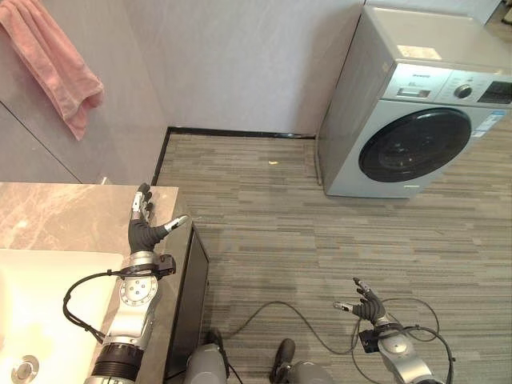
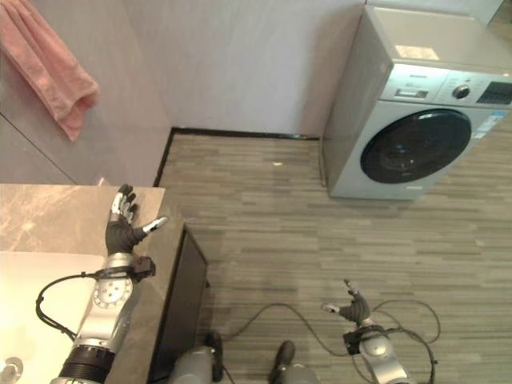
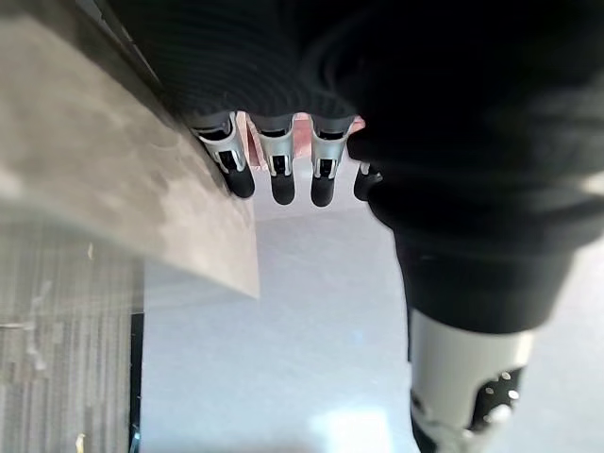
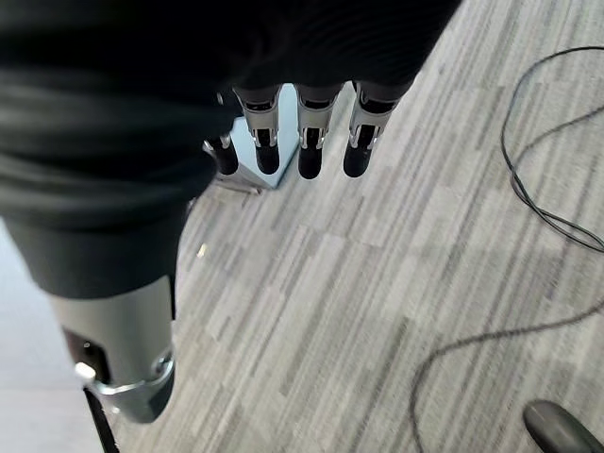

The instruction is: Put brush and paste in cup on sink, flatten towel.

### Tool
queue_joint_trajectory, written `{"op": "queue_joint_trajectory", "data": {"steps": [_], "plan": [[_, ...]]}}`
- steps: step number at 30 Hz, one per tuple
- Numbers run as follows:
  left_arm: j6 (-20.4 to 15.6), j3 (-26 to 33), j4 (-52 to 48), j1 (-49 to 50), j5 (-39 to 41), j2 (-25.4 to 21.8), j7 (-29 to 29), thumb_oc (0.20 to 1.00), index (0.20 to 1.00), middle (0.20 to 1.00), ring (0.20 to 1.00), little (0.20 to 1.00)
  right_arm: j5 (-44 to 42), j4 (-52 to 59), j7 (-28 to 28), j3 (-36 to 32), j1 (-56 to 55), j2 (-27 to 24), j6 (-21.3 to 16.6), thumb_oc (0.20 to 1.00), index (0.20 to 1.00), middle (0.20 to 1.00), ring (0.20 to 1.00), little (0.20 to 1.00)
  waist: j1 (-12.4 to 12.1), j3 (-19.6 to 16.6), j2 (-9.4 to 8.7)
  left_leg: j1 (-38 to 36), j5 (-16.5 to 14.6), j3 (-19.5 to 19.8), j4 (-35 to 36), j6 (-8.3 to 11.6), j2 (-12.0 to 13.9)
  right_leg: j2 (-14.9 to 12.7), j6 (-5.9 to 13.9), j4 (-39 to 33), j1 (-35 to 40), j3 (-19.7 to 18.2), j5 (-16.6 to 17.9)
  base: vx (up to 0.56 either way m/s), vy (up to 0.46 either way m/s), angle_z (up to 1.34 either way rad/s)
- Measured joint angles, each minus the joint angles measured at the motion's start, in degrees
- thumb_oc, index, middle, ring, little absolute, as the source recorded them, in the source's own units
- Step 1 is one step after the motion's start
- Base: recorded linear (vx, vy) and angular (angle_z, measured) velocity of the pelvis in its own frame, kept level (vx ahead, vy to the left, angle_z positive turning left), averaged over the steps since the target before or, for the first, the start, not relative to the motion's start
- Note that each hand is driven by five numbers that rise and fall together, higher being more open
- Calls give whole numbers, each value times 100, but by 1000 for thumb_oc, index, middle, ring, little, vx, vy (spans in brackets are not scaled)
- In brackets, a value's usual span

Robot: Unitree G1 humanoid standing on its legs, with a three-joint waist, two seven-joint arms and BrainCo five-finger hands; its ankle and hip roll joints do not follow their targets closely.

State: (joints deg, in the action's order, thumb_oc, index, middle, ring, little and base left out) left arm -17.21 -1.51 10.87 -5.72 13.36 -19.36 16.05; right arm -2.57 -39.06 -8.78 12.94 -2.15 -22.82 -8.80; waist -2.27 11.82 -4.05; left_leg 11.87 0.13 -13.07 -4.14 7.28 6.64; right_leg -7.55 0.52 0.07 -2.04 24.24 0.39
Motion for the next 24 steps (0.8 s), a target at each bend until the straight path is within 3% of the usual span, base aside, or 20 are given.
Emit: {"op": "queue_joint_trajectory", "data": {"steps": [1, 3, 4, 5, 6, 7, 8, 10, 11, 12, 13, 14, 16, 17, 19, 20, 22, 24], "plan": [[5, 0, -28, -4, 8, 3, 2, 1000, 1000, 1000, 1000, 1000, 1, -7, -5, 4, -6, -1, 3, 1000, 1000, 1000, 1000, 1000, -11, 7, 16, 59, 0, 0, 183, 11, 33, 1, 4, -49, 20, -32, -2, 589, 42, -5], [32, 45, -88, -78, 11, 49, 8, 1000, 1000, 1000, 1000, 1000, 8, -18, -50, 5, -21, -51, 0, 1000, 1000, 1000, 1000, 1000, -31, -87, 264, 58, -50, -7, 548, -10, 72, 188, 180, -361, 120, -128, 59, 543, 27, -33], [69, 116, -118, -121, 11, 95, 12, 1000, 1000, 1000, 1000, 1000, 14, -44, -85, 45, -13, 6, 4, 1000, 1000, 1000, 1000, 1000, -169, -82, 283, -10, 60, -14, 593, -60, 52, 233, 315, -344, 129, -277, 110, 546, 38, -51], [100, 248, -230, -118, 13, 2, 12, 1000, 1000, 1000, 1000, 1000, 18, 0, -87, 131, 25, 33, -2, 1000, 1000, 1000, 1000, 1000, -280, -35, 292, -17, 79, -33, 566, -80, 109, 262, 376, 92, 56, -351, -158, 413, 28, -46], [123, 254, -303, -102, 15, -42, 15, 1000, 1000, 1000, 1000, 1000, 23, 38, -85, 134, 1, 55, -2, 1000, 1000, 1000, 1000, 1000, -308, -24, 256, -60, 147, -58, 565, -115, 118, 269, 381, 276, 65, -346, -255, 402, 85, -21], [110, 323, -436, -56, 17, -248, 18, 1000, 1000, 1000, 1000, 1000, 22, -10, -82, 146, -6, 186, 4, 1000, 1000, 1000, 1000, 1000, -397, 1, -1, -138, 237, -83, 464, -127, -10, 211, 323, 158, 266, -510, -420, 355, 118, -37], [119, 331, -415, 12, 27, -287, 64, 1000, 1000, 1000, 1000, 1000, 19, -43, -90, 151, 40, 226, 11, 1000, 1000, 1000, 1000, 1000, -573, -6, 0, -86, 223, 30, 173, -135, 29, 237, 313, 104, 309, -713, -450, 518, 187, -59], [121, 373, -337, 125, 14, -281, 118, 1000, 1000, 1000, 1000, 1000, 20, -85, -95, 127, 114, 240, 10, 1000, 1000, 1000, 1000, 1000, -698, -40, 73, 24, 197, 166, -217, -197, -42, 205, 389, 113, 365, -861, -500, 474, 234, -54], [120, 381, -330, 148, 9, -280, 121, 1000, 1000, 1000, 1000, 1000, 20, -83, -94, 130, 115, 269, 11, 1000, 1000, 1000, 1000, 1000, -692, -55, 87, -15, 153, 137, -304, -307, -118, 121, 487, 201, 357, -904, -569, 461, 295, -20], [125, 386, -354, 185, 6, -300, 122, 1000, 1000, 1000, 1000, 1000, 19, -97, -94, 145, 110, 322, 13, 1000, 1000, 1000, 1000, 1000, -709, -70, 93, -53, 178, 133, -271, -559, -98, 77, 600, 401, 323, -920, -640, 479, 316, -6], [123, 514, -387, 164, -3, -379, 119, 1000, 1000, 1000, 1000, 1000, 20, -89, -94, 158, 116, 485, 27, 1000, 1000, 1000, 1000, 1000, -725, -61, 7, -165, 69, 98, -257, -718, -262, -56, 654, 659, 303, -942, -755, 470, 317, 0], [122, 660, -392, 126, 0, -417, 134, 1000, 1000, 1000, 1000, 1000, 25, -59, -82, 228, 129, 624, 32, 1000, 1000, 1000, 1000, 1000, -744, -28, -104, -307, 69, 116, -157, -747, -315, -121, 769, 1269, 109, -950, -919, 477, 326, 6], [138, 759, -370, 128, -8, -433, 130, 1000, 1000, 1000, 1000, 1000, 20, 86, -74, 261, 142, 675, 44, 1000, 1000, 1000, 1000, 1000, -714, -33, -86, -387, -12, 134, -216, -843, -277, -260, 832, 2427, -351, -963, -930, 326, 241, 13], [159, 782, -348, 138, -42, -473, 162, 1000, 1000, 1000, 1000, 1000, 15, 224, -75, 260, 146, 676, 43, 1000, 1000, 1000, 1000, 1000, -678, -33, -75, -442, -148, 150, -364, -808, -274, -418, 914, 3197, -642, -974, -852, 396, 199, 18], [300, 666, -277, 149, -49, -565, 170, 1000, 1000, 1000, 1000, 1000, 16, 289, -71, 282, 166, 682, 44, 1000, 1000, 1000, 1000, 1000, -602, -79, -14, -650, -284, 171, -278, -896, -243, -475, 995, 3686, -675, -884, -516, 483, 156, 15], [308, 725, -277, 214, -53, -532, 178, 1000, 1000, 1000, 1000, 1000, 21, 308, -41, 318, 255, 625, 46, 1000, 1000, 1000, 1000, 1000, -627, -10, 95, -944, -206, 219, -20, -868, -190, -624, 1000, 4192, -880, -718, -252, 378, -25, 17], [360, 694, -248, 328, -52, -392, 170, 1000, 1000, 1000, 1000, 1000, 76, 543, 60, 338, 228, 518, 47, 1000, 1000, 1000, 1000, 1000, -500, -56, 201, -1157, -268, 338, 139, -897, -192, -898, 876, 3849, -807, -157, -748, 405, -108, 16], [362, 698, -246, 364, -98, -286, 160, 1000, 1000, 1000, 1000, 1000, 147, 903, 142, 341, 222, 246, 43, 1000, 1000, 1000, 1000, 1000, -417, -34, 365, -1219, -277, 439, 257, -891, -156, -789, 855, 2720, -873, -183, -771, 318, -107, 22]]}}
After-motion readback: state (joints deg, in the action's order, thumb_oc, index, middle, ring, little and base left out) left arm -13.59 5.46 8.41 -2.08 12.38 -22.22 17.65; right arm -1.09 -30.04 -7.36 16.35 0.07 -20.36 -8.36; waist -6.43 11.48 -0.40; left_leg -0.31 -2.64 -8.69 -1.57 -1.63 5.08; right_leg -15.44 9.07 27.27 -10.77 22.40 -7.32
